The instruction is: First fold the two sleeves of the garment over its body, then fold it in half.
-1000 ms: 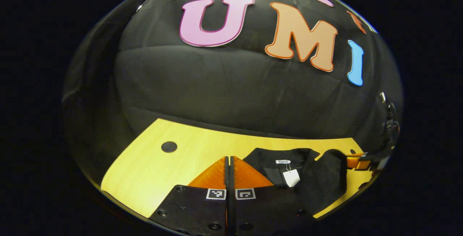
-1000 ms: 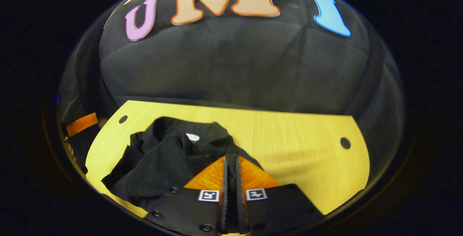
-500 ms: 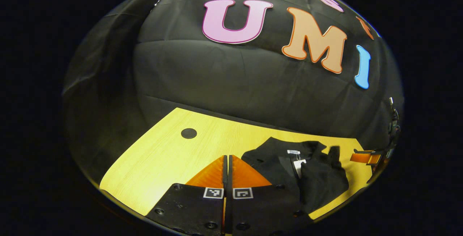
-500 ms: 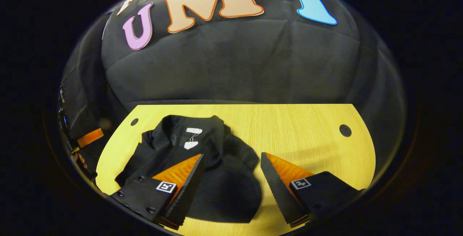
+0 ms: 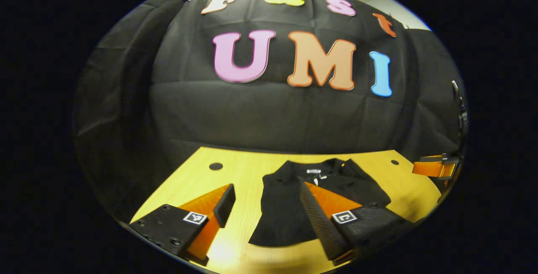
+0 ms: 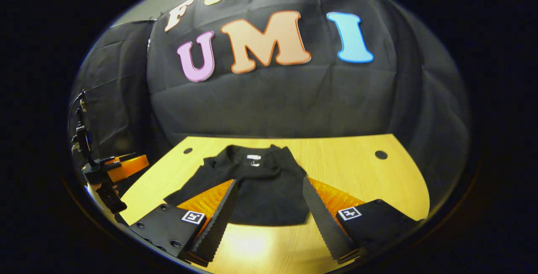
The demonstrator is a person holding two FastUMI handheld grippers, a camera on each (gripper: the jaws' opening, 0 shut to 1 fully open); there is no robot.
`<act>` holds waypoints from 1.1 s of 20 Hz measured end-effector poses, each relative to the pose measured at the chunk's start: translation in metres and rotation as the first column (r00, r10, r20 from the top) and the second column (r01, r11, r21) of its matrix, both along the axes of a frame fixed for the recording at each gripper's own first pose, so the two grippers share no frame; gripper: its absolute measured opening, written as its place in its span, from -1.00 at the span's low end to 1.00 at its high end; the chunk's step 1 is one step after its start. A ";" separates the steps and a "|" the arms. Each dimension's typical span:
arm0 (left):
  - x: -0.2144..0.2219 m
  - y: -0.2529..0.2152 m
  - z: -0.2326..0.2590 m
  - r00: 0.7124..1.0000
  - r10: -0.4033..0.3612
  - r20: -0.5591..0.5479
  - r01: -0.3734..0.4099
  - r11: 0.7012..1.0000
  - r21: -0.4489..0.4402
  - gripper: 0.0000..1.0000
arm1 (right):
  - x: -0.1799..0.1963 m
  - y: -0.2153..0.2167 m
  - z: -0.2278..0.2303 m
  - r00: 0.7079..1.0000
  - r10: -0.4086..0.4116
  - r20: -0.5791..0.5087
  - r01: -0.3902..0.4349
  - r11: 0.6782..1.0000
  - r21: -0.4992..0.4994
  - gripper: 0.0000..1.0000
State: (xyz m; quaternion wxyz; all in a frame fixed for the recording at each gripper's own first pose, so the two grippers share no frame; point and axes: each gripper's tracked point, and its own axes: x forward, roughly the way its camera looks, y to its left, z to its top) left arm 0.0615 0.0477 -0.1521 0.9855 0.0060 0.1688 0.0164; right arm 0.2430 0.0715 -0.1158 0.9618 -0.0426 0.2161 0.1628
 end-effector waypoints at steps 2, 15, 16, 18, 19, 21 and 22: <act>-0.013 -0.012 0.034 0.998 0.008 0.057 -0.009 1.000 0.027 0.89 | -0.026 0.005 0.030 0.997 -0.028 0.070 0.023 0.998 0.063 0.97; -0.071 -0.066 0.083 0.989 -0.052 0.142 0.064 0.994 -0.086 0.89 | -0.160 0.005 0.050 0.959 -0.146 0.242 0.105 0.978 0.178 0.86; -0.071 -0.067 0.085 0.988 -0.057 0.146 0.071 0.993 -0.092 0.89 | -0.161 0.006 0.051 0.961 -0.142 0.239 0.100 0.979 0.180 0.86; -0.071 -0.065 0.086 0.986 -0.062 0.154 0.077 0.993 -0.093 0.89 | -0.161 0.003 0.055 0.956 -0.147 0.254 0.106 0.980 0.170 0.94; -0.071 -0.064 0.084 0.986 -0.063 0.153 0.078 0.993 -0.091 0.89 | -0.161 0.002 0.058 0.952 -0.152 0.265 0.111 0.980 0.166 0.84; -0.072 -0.059 0.082 0.987 -0.060 0.147 0.074 0.993 -0.092 0.89 | -0.160 0.001 0.058 0.949 -0.160 0.272 0.118 0.980 0.162 0.94; -0.072 -0.056 0.080 0.988 -0.056 0.142 0.070 0.993 -0.095 0.89 | -0.161 0.000 0.057 0.950 -0.163 0.268 0.122 0.979 0.162 0.94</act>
